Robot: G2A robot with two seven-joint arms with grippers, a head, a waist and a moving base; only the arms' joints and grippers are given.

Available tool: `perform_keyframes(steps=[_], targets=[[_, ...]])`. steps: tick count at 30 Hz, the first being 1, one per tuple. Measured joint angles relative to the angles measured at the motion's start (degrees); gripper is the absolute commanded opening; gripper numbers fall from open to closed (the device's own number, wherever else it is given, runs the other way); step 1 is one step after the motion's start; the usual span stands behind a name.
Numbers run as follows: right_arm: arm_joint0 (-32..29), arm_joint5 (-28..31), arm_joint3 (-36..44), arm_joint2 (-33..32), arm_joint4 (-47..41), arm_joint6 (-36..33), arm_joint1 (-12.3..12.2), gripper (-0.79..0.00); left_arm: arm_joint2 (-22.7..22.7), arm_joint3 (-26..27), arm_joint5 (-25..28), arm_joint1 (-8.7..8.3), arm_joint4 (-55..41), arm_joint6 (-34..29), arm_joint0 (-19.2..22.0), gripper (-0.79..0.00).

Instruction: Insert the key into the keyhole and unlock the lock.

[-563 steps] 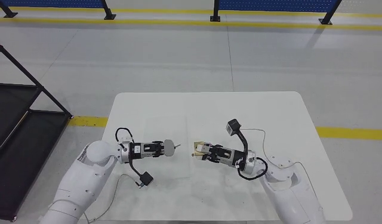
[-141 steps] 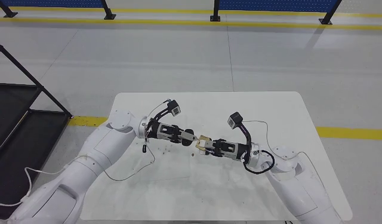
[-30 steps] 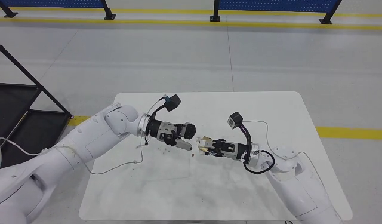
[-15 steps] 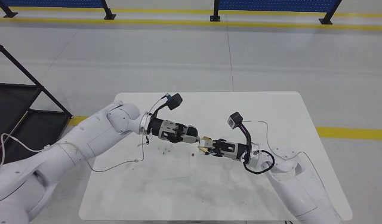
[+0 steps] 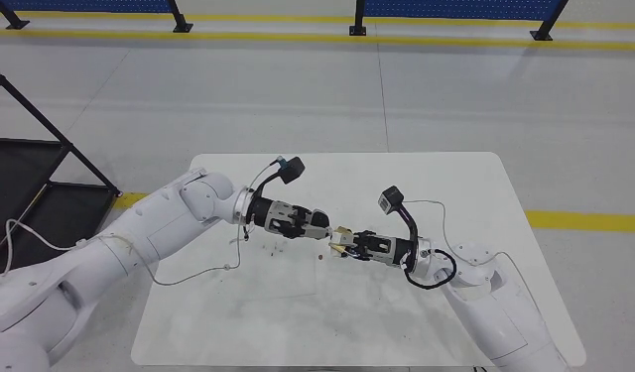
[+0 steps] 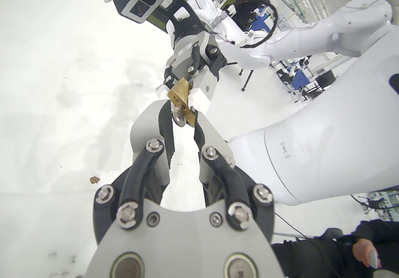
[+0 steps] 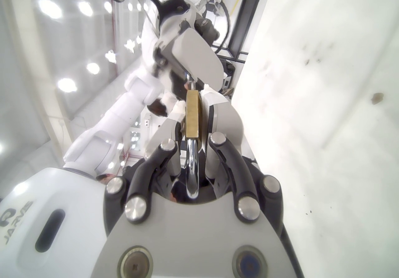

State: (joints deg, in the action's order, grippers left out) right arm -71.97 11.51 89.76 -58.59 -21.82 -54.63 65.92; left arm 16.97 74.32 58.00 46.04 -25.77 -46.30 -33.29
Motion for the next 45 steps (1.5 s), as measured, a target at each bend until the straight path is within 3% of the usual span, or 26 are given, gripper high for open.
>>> perform_keyframes(steps=[13,16,18,30,45], targets=[[0.0,0.0,0.0,0.0,0.0,0.0,0.0,-0.785,-2.18,-1.15,0.0,0.74,-1.39,0.0,1.35,-0.628],[0.0,0.0,0.0,0.0,0.0,0.0,0.0,-0.785,-2.71,-1.38,0.0,0.86,-1.63,0.0,1.67,-0.677],[0.0,0.0,0.0,0.0,0.0,0.0,0.0,-0.785,-3.0,-1.45,0.0,0.92,-1.79,0.0,1.85,-0.785],[0.0,0.0,0.0,0.0,0.0,0.0,0.0,-0.785,-3.57,-1.81,0.0,1.13,-1.84,0.0,2.24,-0.785],[0.0,0.0,0.0,0.0,0.0,0.0,0.0,-0.785,0.41,-0.68,0.0,0.84,2.49,0.01,-0.15,-0.785]])
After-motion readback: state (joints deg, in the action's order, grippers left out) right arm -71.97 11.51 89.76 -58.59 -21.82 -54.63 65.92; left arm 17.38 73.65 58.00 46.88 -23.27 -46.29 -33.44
